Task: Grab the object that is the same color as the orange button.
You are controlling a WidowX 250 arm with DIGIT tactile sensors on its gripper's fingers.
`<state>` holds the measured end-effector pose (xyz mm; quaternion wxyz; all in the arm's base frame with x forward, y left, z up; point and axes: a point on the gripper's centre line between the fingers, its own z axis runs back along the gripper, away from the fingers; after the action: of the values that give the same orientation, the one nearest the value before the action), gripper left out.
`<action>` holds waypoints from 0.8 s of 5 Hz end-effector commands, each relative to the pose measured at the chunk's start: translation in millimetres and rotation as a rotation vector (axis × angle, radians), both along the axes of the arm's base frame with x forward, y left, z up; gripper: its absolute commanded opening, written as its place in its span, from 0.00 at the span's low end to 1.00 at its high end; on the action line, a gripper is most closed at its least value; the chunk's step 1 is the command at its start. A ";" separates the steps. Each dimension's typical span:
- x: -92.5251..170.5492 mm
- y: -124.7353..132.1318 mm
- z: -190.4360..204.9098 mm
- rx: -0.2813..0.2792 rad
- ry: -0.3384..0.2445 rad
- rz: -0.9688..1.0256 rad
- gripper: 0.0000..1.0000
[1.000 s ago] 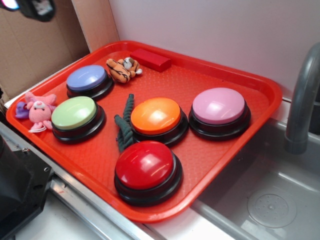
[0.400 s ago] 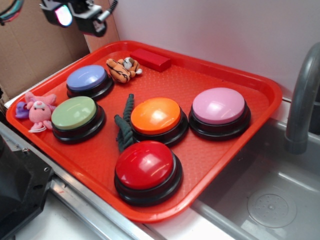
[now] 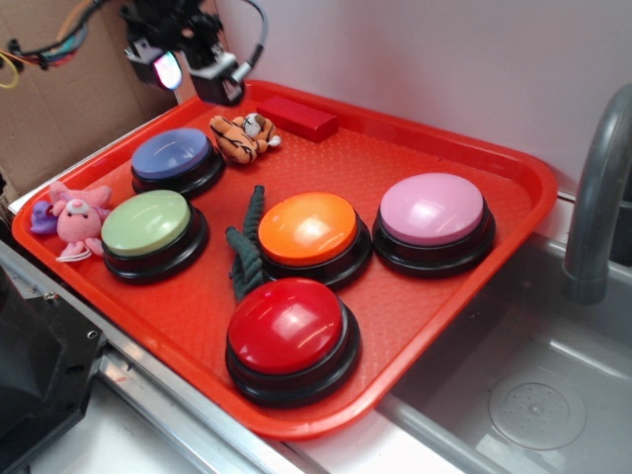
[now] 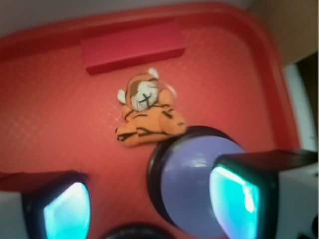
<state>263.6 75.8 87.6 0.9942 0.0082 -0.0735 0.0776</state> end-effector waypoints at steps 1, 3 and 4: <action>31.8 18.9 -19.7 0.065 -0.060 -0.031 1.00; 48.7 21.1 -47.6 0.058 -0.040 -0.091 1.00; 50.6 19.4 -57.3 0.050 -0.014 -0.113 1.00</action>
<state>304.3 91.6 17.7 0.9976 0.0221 -0.0608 0.0246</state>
